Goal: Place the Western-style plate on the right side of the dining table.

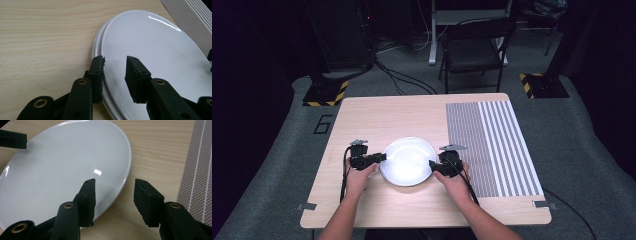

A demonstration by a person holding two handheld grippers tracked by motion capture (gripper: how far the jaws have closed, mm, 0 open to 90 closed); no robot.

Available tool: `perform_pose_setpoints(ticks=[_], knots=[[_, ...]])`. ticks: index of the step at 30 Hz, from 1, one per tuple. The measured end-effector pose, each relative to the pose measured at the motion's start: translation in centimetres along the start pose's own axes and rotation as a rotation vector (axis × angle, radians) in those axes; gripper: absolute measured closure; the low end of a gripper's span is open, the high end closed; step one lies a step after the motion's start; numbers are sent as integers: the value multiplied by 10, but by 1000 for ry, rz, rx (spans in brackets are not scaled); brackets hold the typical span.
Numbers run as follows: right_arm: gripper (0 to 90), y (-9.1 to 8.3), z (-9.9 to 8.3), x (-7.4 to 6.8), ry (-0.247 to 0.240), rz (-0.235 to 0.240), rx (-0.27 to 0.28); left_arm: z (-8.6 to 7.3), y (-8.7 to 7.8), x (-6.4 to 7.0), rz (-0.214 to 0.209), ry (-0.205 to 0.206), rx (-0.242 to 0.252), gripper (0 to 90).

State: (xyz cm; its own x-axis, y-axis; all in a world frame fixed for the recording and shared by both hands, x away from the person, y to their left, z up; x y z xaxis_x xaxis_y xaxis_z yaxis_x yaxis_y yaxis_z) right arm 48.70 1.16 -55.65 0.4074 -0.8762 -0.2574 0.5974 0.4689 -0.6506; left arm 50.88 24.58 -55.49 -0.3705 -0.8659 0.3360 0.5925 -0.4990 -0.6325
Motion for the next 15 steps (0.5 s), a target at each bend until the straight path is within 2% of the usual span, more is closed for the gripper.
perform_pose_setpoints(ticks=[6, 15], knots=[[511, 7, -3, -2, 36, 17, -14, 0, 0, 0, 2, 1, 3, 673], [500, 15, -8, -8, 43, 19, -29, 0, 0, 0, 2, 2, 7, 673]])
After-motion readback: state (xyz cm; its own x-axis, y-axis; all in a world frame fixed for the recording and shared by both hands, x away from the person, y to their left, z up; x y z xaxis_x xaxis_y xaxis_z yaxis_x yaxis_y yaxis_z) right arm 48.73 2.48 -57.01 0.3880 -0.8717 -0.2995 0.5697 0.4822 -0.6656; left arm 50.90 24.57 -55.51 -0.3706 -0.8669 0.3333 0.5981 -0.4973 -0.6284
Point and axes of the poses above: each handheld gripper's, and its own axes: y roughly forward along the jaws, z roughly out of its top, x roughly to its right, the point moved 9 cm from there along y, roughly forward along the jaws, and after that the axes turned 3 degrees about y, right-handed, at the moved point
